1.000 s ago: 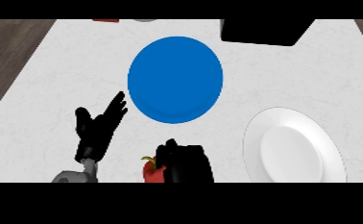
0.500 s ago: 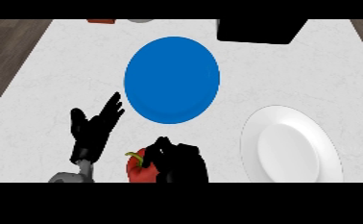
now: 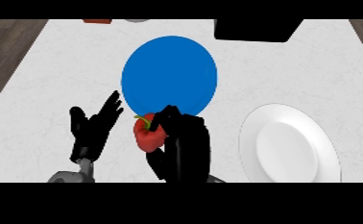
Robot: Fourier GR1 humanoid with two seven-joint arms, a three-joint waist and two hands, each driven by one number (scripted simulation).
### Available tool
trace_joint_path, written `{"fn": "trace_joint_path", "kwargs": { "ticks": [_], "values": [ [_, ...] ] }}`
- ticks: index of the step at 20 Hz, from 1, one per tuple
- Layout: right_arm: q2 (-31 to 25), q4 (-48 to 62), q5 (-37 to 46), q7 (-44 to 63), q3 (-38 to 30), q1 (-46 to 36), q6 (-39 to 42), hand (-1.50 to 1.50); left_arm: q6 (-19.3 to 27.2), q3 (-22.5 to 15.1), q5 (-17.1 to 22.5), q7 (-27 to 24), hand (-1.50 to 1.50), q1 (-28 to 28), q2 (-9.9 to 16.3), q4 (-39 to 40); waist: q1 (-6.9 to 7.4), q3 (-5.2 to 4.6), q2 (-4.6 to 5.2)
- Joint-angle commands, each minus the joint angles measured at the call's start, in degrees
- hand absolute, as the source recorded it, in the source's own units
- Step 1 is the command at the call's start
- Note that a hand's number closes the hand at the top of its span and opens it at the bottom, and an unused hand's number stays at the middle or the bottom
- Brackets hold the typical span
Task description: Pick the bell pepper from the plate and place it in the plate
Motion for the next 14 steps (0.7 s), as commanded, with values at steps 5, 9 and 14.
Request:
{"fn": "trace_joint_path", "kwargs": {
  "ticks": [5, 9, 14],
  "values": [
    [0.6, 15.0, -0.9, 8.5, -10.1, -9.5, -13.3, 1.5, -0.8, 1.7, 1.1, 0.9, 0.0, -0.3, 1.2, 0.0, 0.06, -0.11, 0.37],
    [0.6, 24.4, -7.9, 3.7, -15.1, -16.2, -18.0, 1.5, 2.2, -0.9, -1.4, 2.1, 0.0, -2.0, -2.0, 0.2, 0.57, -0.08, 0.82],
    [0.6, 35.9, -15.5, -1.1, -18.2, -23.3, -22.9, 1.5, -1.1, 0.4, 0.7, 1.0, 0.0, -0.6, -0.3, 0.8, 0.26, -0.11, 0.75]
  ]
}}
